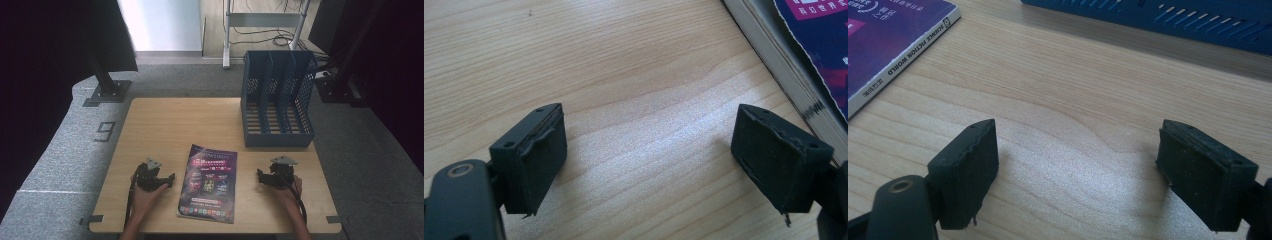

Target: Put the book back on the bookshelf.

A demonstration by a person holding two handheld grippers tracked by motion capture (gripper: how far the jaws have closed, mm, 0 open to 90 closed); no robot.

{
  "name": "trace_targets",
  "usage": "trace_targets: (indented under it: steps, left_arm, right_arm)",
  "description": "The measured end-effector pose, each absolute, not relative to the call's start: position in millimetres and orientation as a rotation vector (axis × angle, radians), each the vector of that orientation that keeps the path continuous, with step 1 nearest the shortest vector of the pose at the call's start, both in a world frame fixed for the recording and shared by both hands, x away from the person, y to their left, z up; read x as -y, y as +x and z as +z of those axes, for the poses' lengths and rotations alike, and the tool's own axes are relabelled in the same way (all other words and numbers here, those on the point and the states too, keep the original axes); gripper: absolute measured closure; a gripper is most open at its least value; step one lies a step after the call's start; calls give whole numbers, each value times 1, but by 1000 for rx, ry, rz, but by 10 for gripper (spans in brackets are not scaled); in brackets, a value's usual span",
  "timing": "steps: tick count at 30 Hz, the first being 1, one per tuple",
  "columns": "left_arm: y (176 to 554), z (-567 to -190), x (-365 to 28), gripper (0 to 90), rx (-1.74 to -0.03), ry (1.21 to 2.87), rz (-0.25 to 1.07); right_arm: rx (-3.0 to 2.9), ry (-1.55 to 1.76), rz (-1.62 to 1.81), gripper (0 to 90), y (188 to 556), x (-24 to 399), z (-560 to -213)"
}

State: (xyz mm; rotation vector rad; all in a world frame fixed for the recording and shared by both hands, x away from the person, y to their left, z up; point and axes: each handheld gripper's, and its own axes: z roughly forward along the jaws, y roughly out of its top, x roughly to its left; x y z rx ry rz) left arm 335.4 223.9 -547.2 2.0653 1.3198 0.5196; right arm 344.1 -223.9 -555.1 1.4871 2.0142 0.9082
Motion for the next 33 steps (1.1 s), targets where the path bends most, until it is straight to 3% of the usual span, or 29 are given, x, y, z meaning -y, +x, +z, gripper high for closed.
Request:
trace_targets:
  steps: [20, 33]
  left_arm:
    - [335, -547, -224, 147, -1319, 2065, 517]
    - [336, -547, -230, 146, -1300, 2033, 454]
  right_arm:
    - [-2010, 1477, 913, 190, 341, 222, -555]
    - [-2022, 1433, 982, 201, 339, 189, -545]
